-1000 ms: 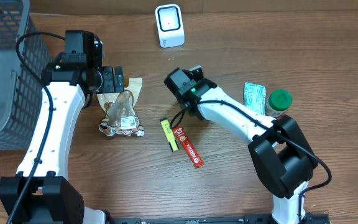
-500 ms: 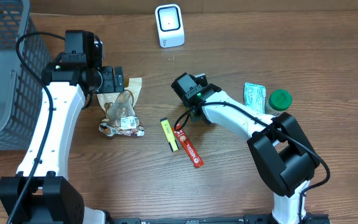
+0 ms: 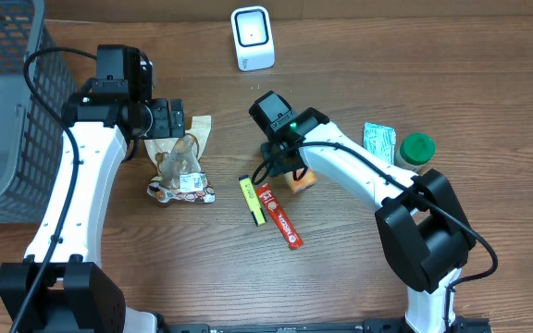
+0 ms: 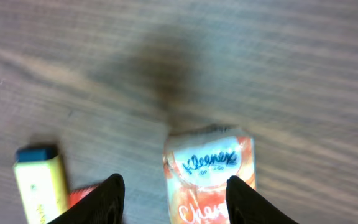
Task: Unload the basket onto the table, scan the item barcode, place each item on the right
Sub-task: 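Lift the Kleenex pack and turn it with the right gripper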
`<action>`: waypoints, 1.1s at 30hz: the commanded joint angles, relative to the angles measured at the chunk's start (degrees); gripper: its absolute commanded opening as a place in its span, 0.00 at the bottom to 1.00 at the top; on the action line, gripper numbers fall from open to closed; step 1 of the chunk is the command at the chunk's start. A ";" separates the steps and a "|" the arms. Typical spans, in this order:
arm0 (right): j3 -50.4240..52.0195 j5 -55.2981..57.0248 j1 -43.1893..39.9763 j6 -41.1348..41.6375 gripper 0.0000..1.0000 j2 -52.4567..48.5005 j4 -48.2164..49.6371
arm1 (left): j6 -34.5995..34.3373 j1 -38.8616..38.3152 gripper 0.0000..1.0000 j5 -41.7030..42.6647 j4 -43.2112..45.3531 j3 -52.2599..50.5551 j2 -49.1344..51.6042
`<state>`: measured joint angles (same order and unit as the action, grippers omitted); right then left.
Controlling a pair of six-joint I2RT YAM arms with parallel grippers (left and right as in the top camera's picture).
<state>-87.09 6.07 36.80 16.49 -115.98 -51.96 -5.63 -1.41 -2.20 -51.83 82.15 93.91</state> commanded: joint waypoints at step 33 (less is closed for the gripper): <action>2.10 -22.25 -13.90 -9.31 0.41 1.11 -6.23 | 0.28 -0.11 1.00 -0.33 0.04 0.98 0.17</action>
<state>-85.47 -15.22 22.61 7.90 -115.98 -58.37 -5.63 -1.41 -2.22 -51.83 82.15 93.91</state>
